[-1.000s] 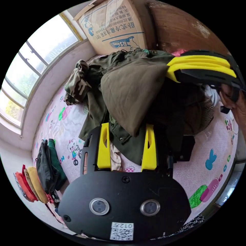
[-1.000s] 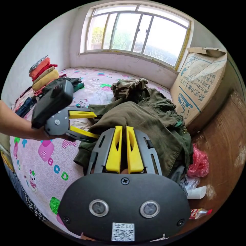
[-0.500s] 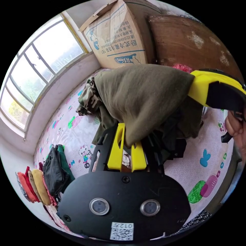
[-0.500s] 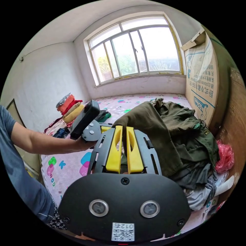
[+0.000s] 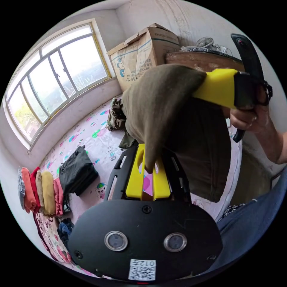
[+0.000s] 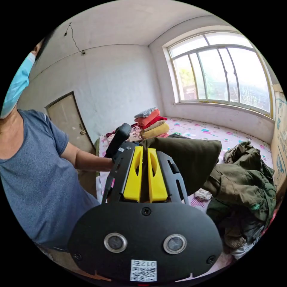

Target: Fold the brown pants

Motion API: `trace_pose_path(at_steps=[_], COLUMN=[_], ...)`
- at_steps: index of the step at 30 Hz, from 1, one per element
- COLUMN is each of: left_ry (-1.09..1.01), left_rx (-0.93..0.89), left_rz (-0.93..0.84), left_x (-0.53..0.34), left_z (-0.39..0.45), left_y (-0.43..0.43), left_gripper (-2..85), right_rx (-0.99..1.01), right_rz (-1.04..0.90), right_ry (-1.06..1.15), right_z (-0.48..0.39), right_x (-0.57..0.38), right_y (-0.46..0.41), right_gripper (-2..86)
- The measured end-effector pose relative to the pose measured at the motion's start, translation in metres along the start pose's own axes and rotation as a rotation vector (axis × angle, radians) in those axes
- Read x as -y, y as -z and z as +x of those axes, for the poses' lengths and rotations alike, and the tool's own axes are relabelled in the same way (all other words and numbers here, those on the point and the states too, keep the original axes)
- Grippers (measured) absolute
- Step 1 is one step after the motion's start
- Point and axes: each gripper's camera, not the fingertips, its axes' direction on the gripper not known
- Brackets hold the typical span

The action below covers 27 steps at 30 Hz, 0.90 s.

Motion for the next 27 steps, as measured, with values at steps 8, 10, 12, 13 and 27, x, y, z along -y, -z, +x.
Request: trace_pose_path(at_steps=[8, 10, 12, 13, 27], left_ry=[0.210, 0.323, 0.439, 0.535, 1.378], left_rx=[-0.089, -0.067, -0.064, -0.094, 0.171], left_rz=[-0.100, -0.185, -0.239, -0.266, -0.183], left_x=[-0.173, -0.225, -0.264, -0.291, -0.467], left_z=[-0.081, -0.106, -0.126, -0.142, -0.231], left_y=[0.106, 0.111, 0.107, 0.100, 0.123], left_gripper=[-0.1, -0.2, -0.2, -0.3, 0.9], right_rx=[0.332, 0.383, 0.380, 0.355, -0.205], right_rz=[-0.148, -0.219, -0.279, -0.295, -0.278], right_ry=[0.079, 0.028, -0.021, -0.042, -0.978], right_z=[-0.101, -0.111, -0.112, -0.110, 0.137], right_x=[0.008, -0.004, -0.018, -0.030, -0.325], right_y=[-0.161, -0.218, -0.251, -0.263, -0.183], right_gripper=[1.8, 2.0, 2.1, 2.3, 8.4])
